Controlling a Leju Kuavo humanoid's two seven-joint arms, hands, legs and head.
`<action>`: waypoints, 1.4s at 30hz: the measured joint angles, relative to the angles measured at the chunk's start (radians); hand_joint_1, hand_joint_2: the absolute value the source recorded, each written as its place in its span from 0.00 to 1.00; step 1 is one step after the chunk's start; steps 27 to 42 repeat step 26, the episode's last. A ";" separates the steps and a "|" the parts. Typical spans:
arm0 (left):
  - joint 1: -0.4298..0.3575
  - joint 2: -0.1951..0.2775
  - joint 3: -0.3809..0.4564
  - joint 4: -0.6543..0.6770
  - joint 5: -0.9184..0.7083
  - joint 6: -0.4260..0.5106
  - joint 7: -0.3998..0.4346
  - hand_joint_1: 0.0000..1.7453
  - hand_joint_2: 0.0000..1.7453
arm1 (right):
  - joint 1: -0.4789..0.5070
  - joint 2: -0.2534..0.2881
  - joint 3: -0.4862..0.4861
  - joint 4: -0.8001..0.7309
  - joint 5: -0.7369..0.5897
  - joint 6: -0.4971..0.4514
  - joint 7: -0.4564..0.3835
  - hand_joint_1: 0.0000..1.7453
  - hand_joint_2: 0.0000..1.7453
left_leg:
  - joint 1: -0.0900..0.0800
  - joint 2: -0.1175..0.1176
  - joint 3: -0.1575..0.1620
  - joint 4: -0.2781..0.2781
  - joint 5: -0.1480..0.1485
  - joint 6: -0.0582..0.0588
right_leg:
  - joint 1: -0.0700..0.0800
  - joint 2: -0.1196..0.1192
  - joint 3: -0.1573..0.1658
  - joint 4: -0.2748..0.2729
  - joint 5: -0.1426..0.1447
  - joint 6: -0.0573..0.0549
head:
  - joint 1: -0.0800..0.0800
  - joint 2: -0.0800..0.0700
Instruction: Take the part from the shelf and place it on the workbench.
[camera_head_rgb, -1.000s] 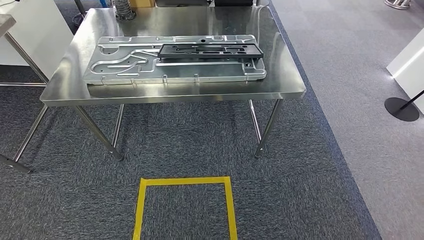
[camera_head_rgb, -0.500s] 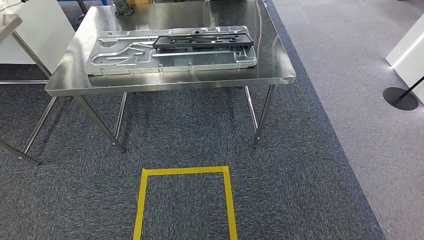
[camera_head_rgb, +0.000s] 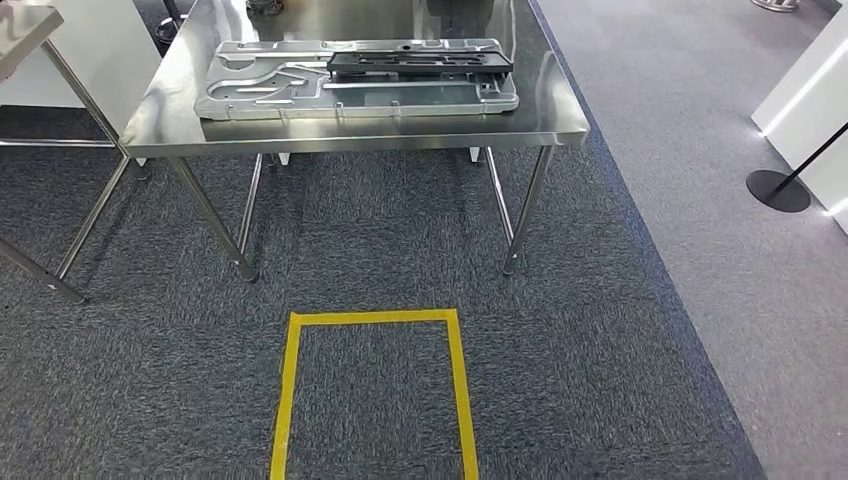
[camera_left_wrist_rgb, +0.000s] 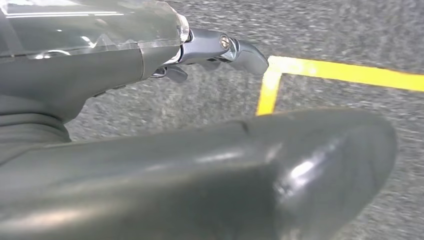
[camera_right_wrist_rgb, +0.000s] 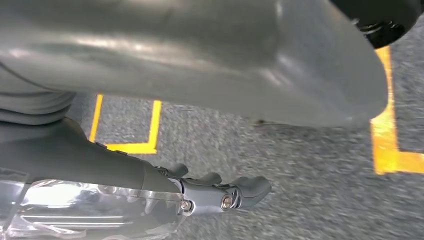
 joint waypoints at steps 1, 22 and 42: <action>0.000 0.000 0.000 0.000 0.002 0.003 0.000 0.00 0.00 | 0.000 0.000 0.000 0.000 0.001 0.002 -0.002 0.00 0.00 | -0.002 0.000 -0.020 0.004 0.011 -0.002 | 0.000 0.000 0.029 -0.009 0.032 -0.003 | 0.000 0.000; 0.005 -0.006 0.002 0.000 0.009 0.044 0.056 0.00 0.00 | -0.007 -0.002 -0.001 0.000 0.000 -0.009 -0.050 0.00 0.00 | 0.003 -0.005 0.044 0.021 -0.043 -0.037 | 0.017 -0.009 0.188 -0.321 0.081 -0.049 | 0.000 0.000; 0.004 -0.013 0.003 0.000 0.016 0.047 0.061 0.00 0.00 | -0.008 -0.007 -0.002 0.000 0.000 -0.032 -0.037 0.00 0.33 | 0.011 -0.003 0.035 0.006 -0.028 -0.015 | 0.016 -0.004 0.166 -0.280 0.051 -0.027 | 0.000 0.000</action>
